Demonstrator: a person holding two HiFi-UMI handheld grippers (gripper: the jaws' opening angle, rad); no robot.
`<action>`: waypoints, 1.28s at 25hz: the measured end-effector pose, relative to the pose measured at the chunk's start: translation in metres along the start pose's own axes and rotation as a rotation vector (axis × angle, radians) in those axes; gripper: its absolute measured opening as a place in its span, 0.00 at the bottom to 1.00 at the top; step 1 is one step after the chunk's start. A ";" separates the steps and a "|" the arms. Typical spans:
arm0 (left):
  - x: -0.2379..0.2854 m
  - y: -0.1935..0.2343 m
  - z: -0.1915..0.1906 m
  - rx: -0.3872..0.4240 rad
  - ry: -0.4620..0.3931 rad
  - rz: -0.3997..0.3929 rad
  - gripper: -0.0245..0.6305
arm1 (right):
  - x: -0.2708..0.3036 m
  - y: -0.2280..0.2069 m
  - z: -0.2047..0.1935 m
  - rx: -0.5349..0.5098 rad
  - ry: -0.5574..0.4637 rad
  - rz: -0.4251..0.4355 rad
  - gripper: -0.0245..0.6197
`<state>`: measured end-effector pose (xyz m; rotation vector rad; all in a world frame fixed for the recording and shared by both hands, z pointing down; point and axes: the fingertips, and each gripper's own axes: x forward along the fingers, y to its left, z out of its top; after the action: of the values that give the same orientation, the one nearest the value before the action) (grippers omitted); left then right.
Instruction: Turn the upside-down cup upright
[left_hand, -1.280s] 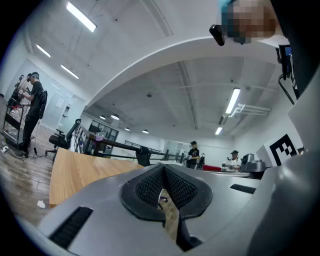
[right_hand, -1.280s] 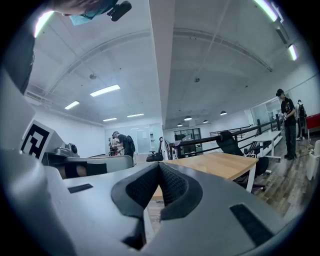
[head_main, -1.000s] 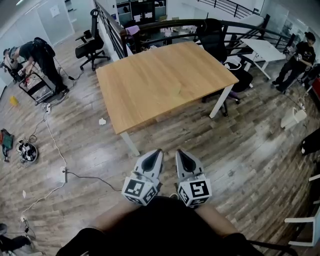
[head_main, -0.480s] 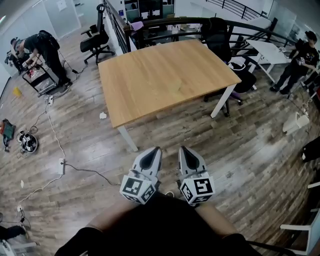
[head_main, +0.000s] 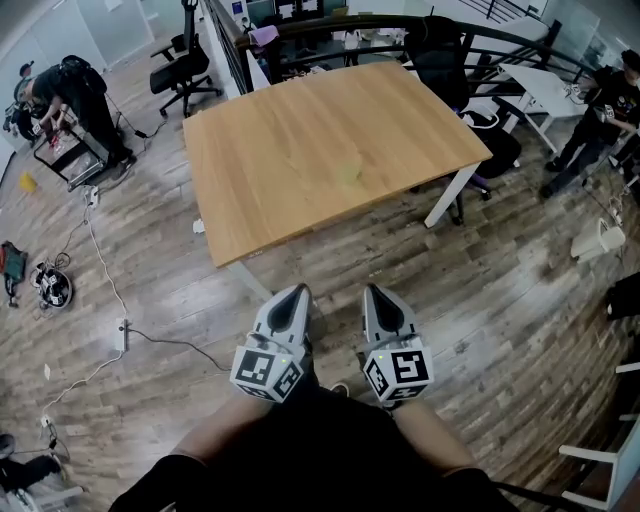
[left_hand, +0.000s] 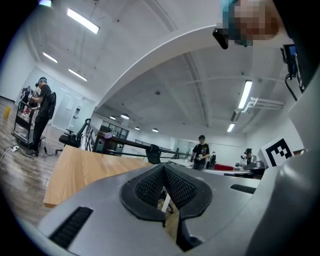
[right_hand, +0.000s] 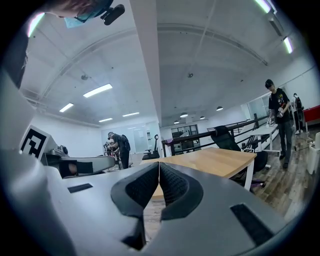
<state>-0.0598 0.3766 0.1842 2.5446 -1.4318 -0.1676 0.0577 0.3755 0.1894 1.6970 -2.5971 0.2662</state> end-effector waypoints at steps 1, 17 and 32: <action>0.015 0.011 -0.001 -0.001 0.003 -0.002 0.05 | 0.016 -0.007 -0.002 -0.002 0.004 -0.003 0.06; 0.306 0.196 -0.033 0.108 0.123 -0.138 0.05 | 0.315 -0.158 -0.054 -0.031 0.139 -0.166 0.06; 0.403 0.258 -0.135 0.033 0.178 0.006 0.05 | 0.421 -0.232 -0.181 -0.011 0.303 -0.053 0.41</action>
<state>-0.0370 -0.0799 0.3806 2.5084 -1.3846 0.0827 0.0862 -0.0685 0.4458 1.5779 -2.3279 0.4660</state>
